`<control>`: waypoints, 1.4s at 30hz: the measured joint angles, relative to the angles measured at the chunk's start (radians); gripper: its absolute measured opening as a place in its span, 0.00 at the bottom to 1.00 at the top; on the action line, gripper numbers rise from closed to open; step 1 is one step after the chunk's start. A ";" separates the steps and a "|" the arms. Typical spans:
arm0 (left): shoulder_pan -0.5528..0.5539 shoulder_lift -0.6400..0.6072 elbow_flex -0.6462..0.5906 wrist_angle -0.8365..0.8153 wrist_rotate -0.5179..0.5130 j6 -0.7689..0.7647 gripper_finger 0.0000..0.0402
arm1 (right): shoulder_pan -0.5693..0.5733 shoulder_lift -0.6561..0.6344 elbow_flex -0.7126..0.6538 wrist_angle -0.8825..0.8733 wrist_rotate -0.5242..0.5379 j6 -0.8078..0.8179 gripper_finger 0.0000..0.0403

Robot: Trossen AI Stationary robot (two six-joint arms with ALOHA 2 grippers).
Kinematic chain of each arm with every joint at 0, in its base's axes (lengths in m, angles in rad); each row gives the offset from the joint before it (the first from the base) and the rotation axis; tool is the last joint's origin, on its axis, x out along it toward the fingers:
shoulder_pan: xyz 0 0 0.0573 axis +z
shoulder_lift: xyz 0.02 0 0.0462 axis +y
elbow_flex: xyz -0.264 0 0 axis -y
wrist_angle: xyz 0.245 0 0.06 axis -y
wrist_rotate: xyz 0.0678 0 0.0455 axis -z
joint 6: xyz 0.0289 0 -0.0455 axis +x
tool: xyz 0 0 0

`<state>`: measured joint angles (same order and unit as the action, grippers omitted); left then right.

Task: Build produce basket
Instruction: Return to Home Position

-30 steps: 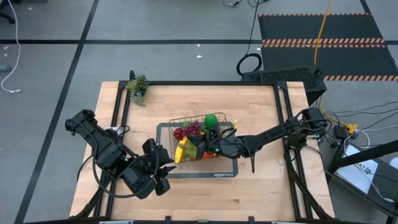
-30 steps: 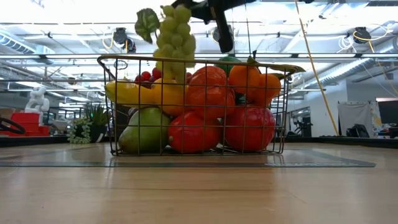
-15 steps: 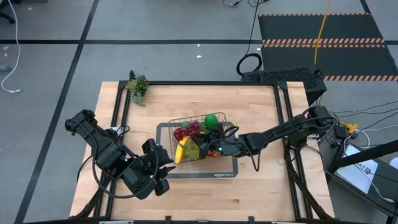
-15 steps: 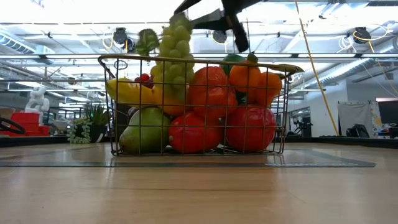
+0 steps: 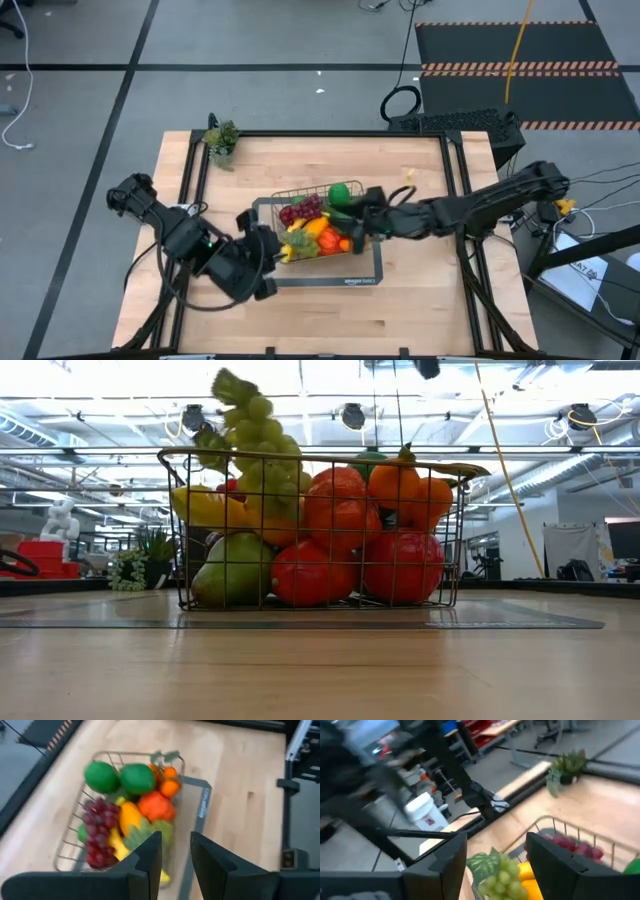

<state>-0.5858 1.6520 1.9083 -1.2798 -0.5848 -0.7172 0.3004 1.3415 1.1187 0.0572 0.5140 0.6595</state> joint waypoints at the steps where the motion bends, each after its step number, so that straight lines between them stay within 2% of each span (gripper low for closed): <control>1: 0.020 -0.006 0.000 0.005 0.000 0.024 0.25 | 0.000 -0.032 0.000 -0.021 -0.015 -0.025 0.48; 11: 0.249 -0.120 0.001 0.062 -0.003 0.144 0.25 | -0.002 -0.364 0.000 -0.266 -0.043 -0.218 0.36; 18: 0.374 -0.237 0.001 0.055 -0.075 0.059 0.25 | -0.030 -0.532 0.000 -0.368 -0.043 -0.326 0.14; 22: 0.419 -0.296 0.001 0.057 -0.029 0.046 0.25 | -0.040 -0.609 0.000 -0.430 -0.043 -0.387 0.02; 26: 0.408 -0.327 0.001 0.040 0.039 0.087 0.23 | -0.040 -0.681 -0.029 -0.468 -0.068 -0.482 0.02; 30: 0.350 -0.326 0.001 -0.047 0.045 0.133 0.09 | -0.039 -0.752 -0.115 -0.437 -0.176 -0.609 0.00; 32: 0.326 -0.315 0.001 -0.117 0.060 0.136 0.03 | -0.039 -0.775 -0.176 -0.391 -0.185 -0.659 0.00; 37: 0.306 -0.266 -0.003 -0.304 0.132 0.131 0.05 | -0.039 -0.803 -0.341 -0.255 -0.231 -0.705 0.00; 42: 0.306 -0.259 -0.116 -0.179 0.105 0.282 0.03 | -0.039 -0.802 -0.493 -0.130 -0.232 -0.705 0.00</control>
<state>-0.2802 1.3926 1.7921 -1.4589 -0.4796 -0.4349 0.2611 0.5395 0.6254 -0.0731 0.2824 -0.0450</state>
